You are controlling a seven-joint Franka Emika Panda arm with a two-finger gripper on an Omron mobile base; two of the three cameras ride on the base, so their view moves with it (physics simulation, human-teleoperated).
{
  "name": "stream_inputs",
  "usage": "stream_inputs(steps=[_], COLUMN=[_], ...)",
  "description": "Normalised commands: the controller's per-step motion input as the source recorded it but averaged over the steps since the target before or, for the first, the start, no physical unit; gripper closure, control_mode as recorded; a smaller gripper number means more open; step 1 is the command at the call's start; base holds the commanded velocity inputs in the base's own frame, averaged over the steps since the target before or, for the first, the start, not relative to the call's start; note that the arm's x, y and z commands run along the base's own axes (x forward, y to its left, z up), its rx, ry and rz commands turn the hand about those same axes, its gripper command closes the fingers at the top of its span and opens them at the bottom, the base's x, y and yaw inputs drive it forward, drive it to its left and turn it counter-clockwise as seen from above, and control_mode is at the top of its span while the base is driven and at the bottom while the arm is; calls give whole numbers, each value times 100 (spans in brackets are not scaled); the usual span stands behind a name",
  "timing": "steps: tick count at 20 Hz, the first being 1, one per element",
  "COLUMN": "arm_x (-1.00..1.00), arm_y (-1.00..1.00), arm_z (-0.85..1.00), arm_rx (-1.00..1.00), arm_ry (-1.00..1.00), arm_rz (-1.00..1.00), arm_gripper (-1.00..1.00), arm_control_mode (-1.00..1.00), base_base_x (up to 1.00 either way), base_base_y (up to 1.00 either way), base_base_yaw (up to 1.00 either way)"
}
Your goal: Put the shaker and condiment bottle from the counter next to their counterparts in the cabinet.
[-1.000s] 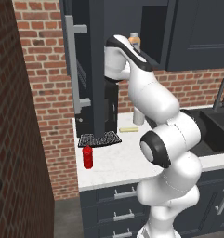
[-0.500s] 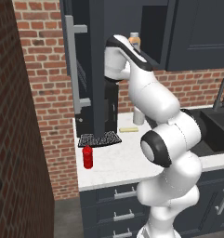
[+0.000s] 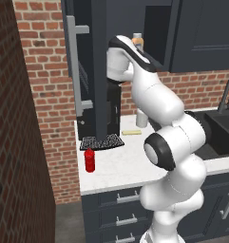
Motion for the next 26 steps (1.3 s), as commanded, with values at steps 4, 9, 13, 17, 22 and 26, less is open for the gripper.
stream_inputs(steps=[4,9,13,17,22,26], arm_x=[-42,-90,-100,-100,-100,-100], arm_y=[-41,-74,-85,-70,-74,-72], arm_z=[0,0,0,0,-1,-27], arm_rx=[0,0,0,0,-1,-22], arm_ry=[0,-3,-10,-19,-15,0], arm_rz=[0,0,0,2,13,21], arm_gripper=[-100,-100,-100,-100,-100,-100], arm_control_mode=[-100,-100,-100,-100,-100,-100], base_base_x=[0,0,0,0,0,0], base_base_y=[0,0,0,0,0,0], base_base_yaw=[0,0,0,0,0,0])
